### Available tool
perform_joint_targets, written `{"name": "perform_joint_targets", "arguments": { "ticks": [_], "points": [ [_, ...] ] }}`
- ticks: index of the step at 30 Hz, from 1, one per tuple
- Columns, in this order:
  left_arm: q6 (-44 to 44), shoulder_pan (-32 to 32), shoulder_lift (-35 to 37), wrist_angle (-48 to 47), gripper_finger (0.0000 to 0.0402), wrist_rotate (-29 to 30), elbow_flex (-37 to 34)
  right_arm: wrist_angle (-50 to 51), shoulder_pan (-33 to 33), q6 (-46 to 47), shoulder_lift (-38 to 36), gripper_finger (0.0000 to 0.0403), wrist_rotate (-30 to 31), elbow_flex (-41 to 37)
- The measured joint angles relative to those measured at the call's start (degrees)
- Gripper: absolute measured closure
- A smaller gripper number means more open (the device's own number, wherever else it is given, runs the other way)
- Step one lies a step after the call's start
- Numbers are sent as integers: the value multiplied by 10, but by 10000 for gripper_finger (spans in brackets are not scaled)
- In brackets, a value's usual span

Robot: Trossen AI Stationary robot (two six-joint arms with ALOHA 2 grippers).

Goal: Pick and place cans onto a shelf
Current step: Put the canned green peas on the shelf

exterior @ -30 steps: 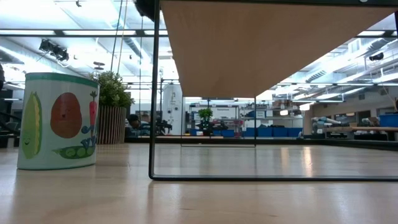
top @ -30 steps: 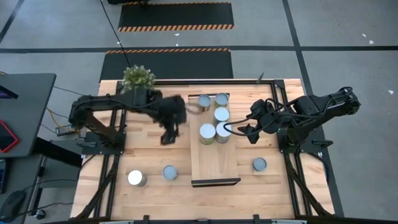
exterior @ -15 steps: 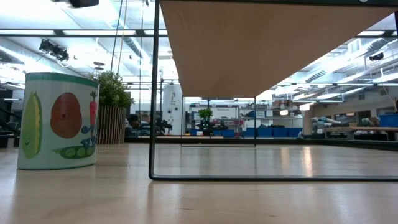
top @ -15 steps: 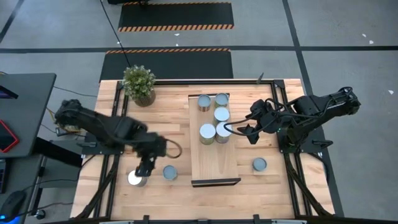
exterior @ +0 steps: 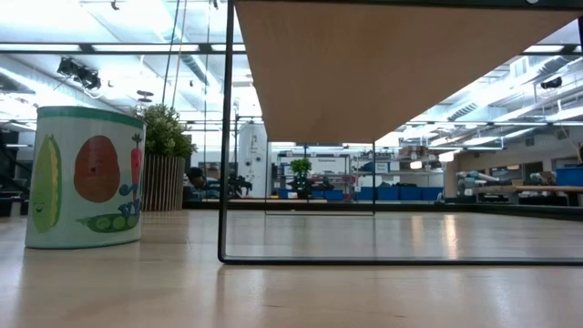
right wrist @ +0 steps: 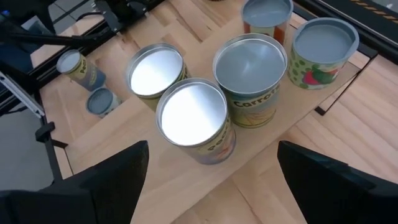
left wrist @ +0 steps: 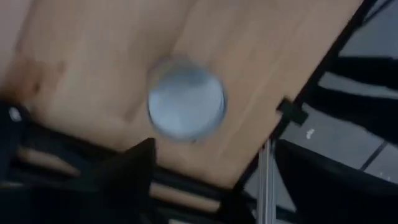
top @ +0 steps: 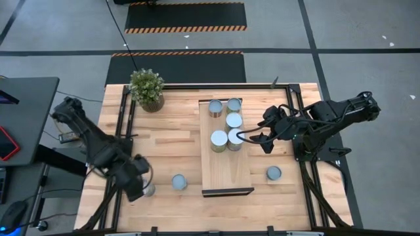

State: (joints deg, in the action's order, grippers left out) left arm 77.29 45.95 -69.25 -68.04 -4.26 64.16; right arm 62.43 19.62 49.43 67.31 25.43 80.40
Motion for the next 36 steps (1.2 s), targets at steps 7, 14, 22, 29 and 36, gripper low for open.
{"name": "perform_joint_targets", "arguments": {
  "ticks": [7,14,22,29,36],
  "points": [
    [129,65,0,-4,6,-3,-21,-12,0,-14,0,39,1,0],
    [220,90,-1,151,7,-12,-130,-25,0,-16,0,39,3,0],
    [251,90,-25,184,7,4,-185,-34,0,-14,0,39,3,0],
    [254,82,-70,206,7,40,-183,-35,-3,-1,0,39,1,0],
    [288,78,-76,219,8,67,-183,-37,-13,-1,0,39,-2,0]
  ]
}}
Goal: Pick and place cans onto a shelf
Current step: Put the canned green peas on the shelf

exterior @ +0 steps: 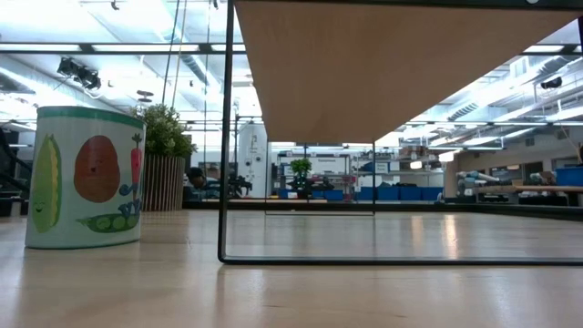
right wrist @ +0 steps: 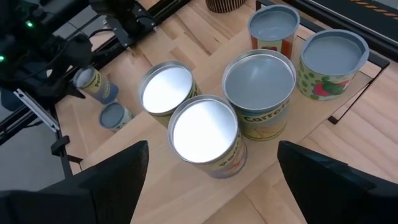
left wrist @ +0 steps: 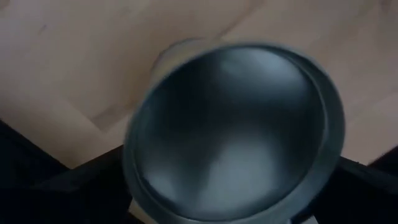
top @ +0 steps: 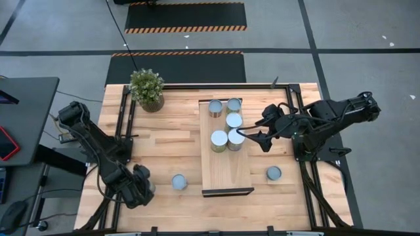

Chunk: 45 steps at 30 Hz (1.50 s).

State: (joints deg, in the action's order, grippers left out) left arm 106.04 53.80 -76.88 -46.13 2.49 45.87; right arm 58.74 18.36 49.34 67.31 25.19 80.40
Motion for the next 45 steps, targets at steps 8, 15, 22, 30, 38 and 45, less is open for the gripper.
{"name": "perform_joint_targets", "arguments": {
  "ticks": [8,15,22,30,38,45],
  "points": [
    [29,0,0,-16,8,38,0,0,-14,0,0,39,-13,0],
    [54,0,0,-31,8,49,-5,0,-15,0,0,39,-14,0],
    [40,-12,0,-38,20,62,-5,0,-16,-3,0,39,-14,0],
    [27,-19,1,-38,91,53,-4,0,-17,-4,0,39,-12,0],
    [-117,-97,43,-51,89,37,13,-3,-20,-12,0,39,-12,0],
    [-403,-262,63,-142,86,38,103,-31,-37,-35,0,39,-27,0]
  ]
}}
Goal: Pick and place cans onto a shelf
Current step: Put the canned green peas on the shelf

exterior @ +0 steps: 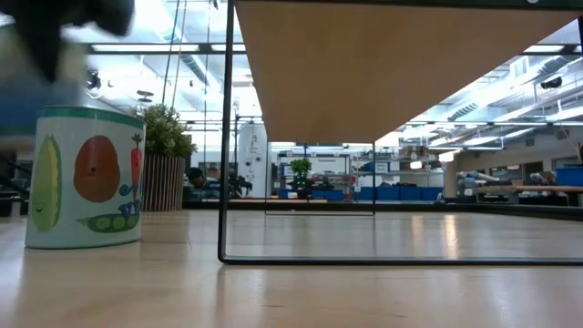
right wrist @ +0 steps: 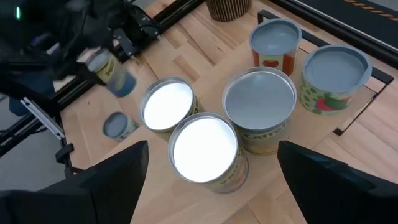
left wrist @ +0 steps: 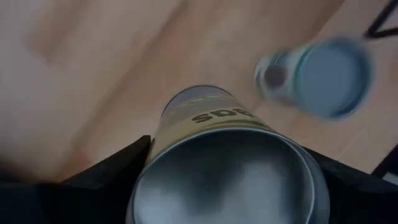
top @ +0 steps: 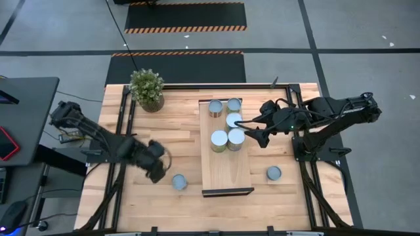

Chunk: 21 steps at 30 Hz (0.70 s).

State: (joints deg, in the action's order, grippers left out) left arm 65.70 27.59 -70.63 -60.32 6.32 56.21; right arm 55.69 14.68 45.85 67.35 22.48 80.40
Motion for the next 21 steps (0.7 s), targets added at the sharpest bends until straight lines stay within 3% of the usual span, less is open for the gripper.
{"name": "perform_joint_targets", "arguments": {
  "ticks": [5,10,21],
  "points": [
    [-209,-126,-8,-7,86,-7,82,0,-3,-5,2,39,-6,0],
    [-356,-232,-40,-16,85,-47,161,1,3,9,1,39,-6,0],
    [-584,-323,-203,-78,84,-66,377,-3,13,21,2,39,5,0]
  ]
}}
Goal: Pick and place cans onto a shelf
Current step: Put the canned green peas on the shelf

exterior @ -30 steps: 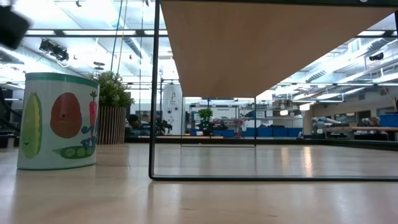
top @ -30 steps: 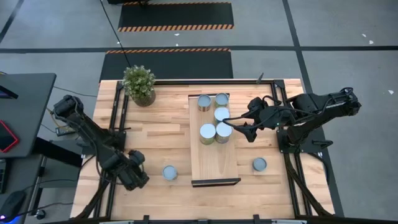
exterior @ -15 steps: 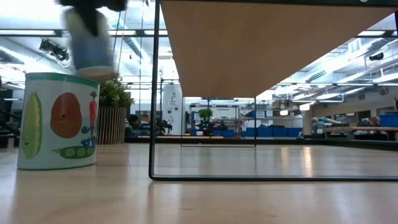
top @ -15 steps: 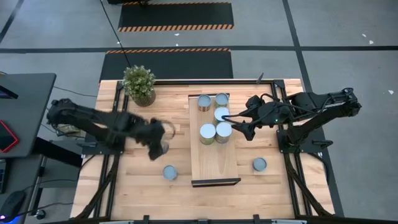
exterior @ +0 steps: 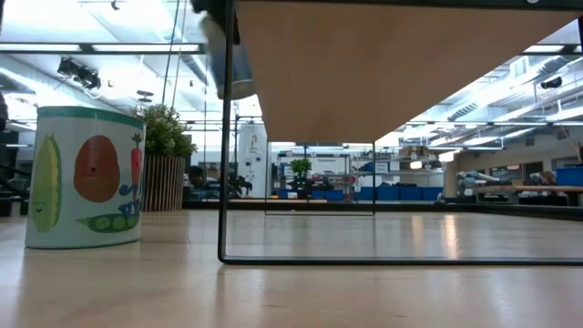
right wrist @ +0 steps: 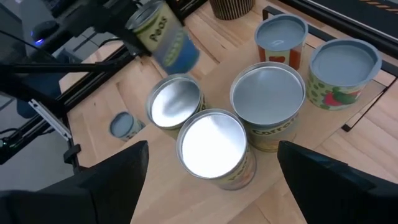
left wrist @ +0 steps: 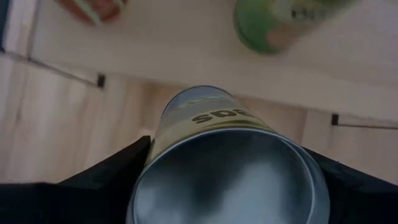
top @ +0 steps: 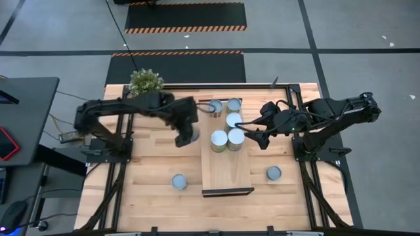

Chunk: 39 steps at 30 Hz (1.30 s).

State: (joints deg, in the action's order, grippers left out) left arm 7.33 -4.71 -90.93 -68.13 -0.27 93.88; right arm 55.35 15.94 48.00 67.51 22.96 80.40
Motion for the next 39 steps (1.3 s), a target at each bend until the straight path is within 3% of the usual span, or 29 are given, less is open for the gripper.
{"name": "perform_joint_targets", "arguments": {
  "ticks": [5,10,14,23,30,39],
  "points": [
    [-45,-28,-67,-28,84,-11,101,0,0,3,0,39,1,0],
    [-71,-45,-109,-29,84,-27,160,0,0,3,0,39,1,0],
    [-90,-49,-131,-15,83,-58,165,0,1,3,0,39,1,0],
    [-115,-47,-162,-15,81,-59,164,0,0,1,0,39,3,0],
    [-139,-41,-169,21,45,-50,164,-1,1,-3,0,39,6,0],
    [-147,-42,-171,45,26,-47,164,-3,0,-6,0,39,12,0]
  ]
}}
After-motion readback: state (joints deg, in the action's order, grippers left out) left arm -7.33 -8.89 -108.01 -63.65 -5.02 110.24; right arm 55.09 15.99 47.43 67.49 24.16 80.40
